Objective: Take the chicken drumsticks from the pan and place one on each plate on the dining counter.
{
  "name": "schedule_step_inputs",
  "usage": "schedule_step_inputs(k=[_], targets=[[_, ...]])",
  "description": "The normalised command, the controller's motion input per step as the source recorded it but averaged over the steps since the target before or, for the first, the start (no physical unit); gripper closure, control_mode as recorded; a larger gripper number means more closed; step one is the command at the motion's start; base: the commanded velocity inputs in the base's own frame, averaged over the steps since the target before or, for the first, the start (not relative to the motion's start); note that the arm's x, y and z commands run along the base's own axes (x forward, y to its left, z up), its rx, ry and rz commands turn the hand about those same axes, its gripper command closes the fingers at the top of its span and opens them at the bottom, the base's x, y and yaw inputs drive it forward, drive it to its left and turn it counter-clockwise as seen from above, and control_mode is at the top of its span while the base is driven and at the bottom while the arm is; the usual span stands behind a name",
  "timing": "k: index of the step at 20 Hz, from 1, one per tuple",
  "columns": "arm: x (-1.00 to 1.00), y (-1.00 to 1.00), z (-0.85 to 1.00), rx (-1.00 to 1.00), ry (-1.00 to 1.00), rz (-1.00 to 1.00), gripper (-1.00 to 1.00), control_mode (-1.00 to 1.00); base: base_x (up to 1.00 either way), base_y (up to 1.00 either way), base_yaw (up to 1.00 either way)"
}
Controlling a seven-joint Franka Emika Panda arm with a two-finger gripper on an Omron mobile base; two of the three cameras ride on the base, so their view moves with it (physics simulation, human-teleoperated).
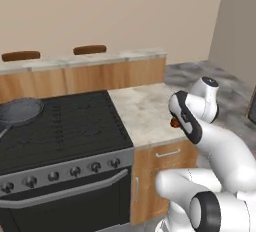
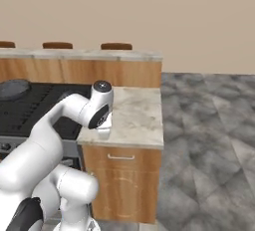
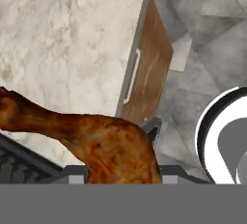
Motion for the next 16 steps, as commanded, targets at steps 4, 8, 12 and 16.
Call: schedule_step_inputs(k=[4,8,12,16], targets=[[0.0,0.0,0.0,0.0,0.0,0.0,1.0,1.0,0.11,-1.0,0.0],[0.0,0.0,0.0,0.0,0.0,0.0,1.0,1.0,0.24,-1.0,0.06],[0.0,0.0,0.0,0.0,0.0,0.0,1.0,1.0,0.27,-1.0,0.13],[0.0,0.0,0.0,0.0,0.0,0.0,1.0,1.0,0.46,-1.0,0.2]])
